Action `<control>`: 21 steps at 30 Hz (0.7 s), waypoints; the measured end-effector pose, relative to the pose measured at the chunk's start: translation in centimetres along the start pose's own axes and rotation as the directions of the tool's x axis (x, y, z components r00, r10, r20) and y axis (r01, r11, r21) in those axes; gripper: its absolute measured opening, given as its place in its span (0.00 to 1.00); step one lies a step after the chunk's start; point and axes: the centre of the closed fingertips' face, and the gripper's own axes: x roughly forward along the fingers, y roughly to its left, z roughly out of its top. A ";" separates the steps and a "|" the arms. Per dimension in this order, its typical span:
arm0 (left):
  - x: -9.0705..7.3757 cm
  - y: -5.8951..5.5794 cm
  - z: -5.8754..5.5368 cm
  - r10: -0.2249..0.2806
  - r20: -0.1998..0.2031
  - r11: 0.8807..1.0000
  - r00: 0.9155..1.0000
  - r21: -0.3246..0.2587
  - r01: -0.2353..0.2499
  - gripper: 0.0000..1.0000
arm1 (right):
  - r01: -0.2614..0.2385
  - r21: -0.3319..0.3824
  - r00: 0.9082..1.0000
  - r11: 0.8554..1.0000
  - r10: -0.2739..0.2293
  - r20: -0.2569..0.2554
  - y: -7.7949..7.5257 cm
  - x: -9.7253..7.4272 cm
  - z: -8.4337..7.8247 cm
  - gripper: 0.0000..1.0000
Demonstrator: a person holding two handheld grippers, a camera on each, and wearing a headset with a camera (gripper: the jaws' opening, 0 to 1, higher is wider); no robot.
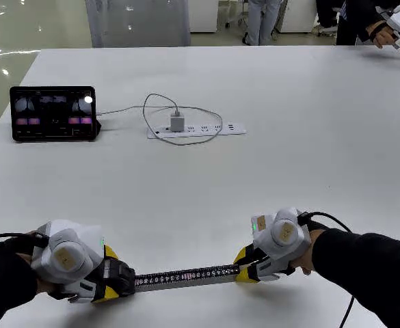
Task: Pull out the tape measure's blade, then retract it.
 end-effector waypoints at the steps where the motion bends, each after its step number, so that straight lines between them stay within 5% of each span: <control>1: 0.0 0.0 0.0 0.000 0.000 1.000 1.000 0.000 0.000 0.32 | 0.000 0.000 1.000 1.000 0.000 0.000 0.0 0.0 0.0 0.09; 21: 0.0 0.0 0.0 0.005 -0.001 1.000 1.000 -0.001 -0.005 0.32 | 0.013 0.012 1.000 1.000 -0.013 -0.002 -0.2 -0.6 -1.1 0.09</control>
